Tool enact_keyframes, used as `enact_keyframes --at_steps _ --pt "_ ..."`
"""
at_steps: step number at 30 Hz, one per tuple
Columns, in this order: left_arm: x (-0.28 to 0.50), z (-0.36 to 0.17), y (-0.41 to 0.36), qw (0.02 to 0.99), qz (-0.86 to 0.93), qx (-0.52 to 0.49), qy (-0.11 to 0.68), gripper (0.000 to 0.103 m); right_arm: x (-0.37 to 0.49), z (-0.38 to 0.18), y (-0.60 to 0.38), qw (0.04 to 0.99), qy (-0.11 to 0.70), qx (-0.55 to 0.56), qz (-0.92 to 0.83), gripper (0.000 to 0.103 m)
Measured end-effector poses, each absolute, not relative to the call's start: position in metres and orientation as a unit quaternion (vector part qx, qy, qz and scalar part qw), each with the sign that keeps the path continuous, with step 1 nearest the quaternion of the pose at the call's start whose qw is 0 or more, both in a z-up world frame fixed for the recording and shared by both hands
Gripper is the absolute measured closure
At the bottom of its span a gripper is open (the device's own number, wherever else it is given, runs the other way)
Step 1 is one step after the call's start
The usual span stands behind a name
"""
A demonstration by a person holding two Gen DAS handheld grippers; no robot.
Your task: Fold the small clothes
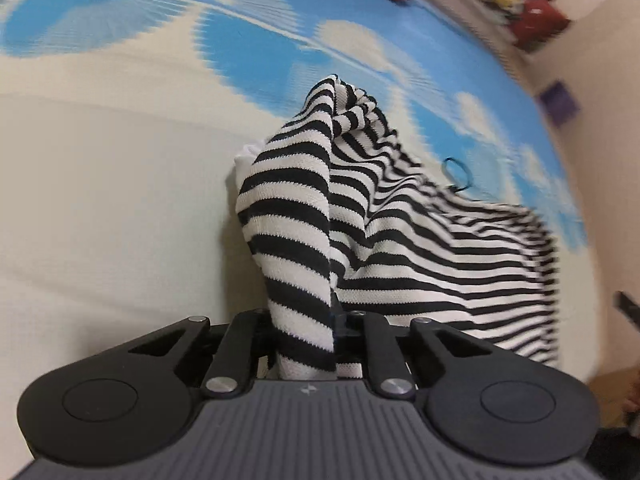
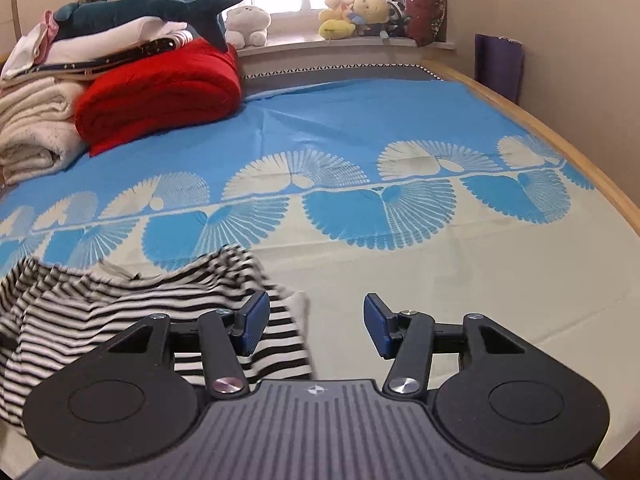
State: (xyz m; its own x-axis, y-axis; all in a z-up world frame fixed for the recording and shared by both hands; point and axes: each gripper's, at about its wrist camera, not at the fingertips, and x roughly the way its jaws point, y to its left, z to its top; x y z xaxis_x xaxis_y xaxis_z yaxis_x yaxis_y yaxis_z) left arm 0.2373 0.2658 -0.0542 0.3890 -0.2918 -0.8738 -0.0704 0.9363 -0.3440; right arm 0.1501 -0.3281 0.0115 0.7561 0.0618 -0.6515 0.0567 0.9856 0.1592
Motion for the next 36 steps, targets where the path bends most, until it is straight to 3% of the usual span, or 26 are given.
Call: enact_keyframes --at_steps 5,14,24,27,29,31,36 --pt "0.223 -0.035 0.262 0.820 0.032 -0.045 0.569 0.087 0.149 0.013 -0.315 0.933 0.349 0.088 0.011 0.049" --pt "0.228 0.017 0.223 0.819 -0.081 -0.208 0.528 0.088 0.146 0.013 -0.310 0.934 0.349 0.073 0.030 0.049" --pt "0.257 0.027 0.032 0.791 -0.237 -0.218 0.520 0.088 0.148 0.013 -0.317 0.933 0.348 0.088 0.025 0.049" --pt "0.261 0.027 -0.015 0.793 -0.252 -0.213 0.512 0.076 0.149 0.012 -0.315 0.932 0.350 0.093 0.027 0.049" --pt "0.262 0.026 -0.030 0.789 -0.276 -0.217 0.504 0.058 0.149 0.011 -0.312 0.931 0.352 0.094 0.032 0.049" --pt "0.264 0.032 -0.027 0.784 -0.305 -0.238 0.486 0.054 0.150 0.012 -0.309 0.930 0.352 0.093 0.041 0.049" --pt "0.260 0.038 0.010 0.804 -0.287 -0.224 0.471 0.053 0.158 0.007 -0.303 0.916 0.371 0.128 0.082 0.048"
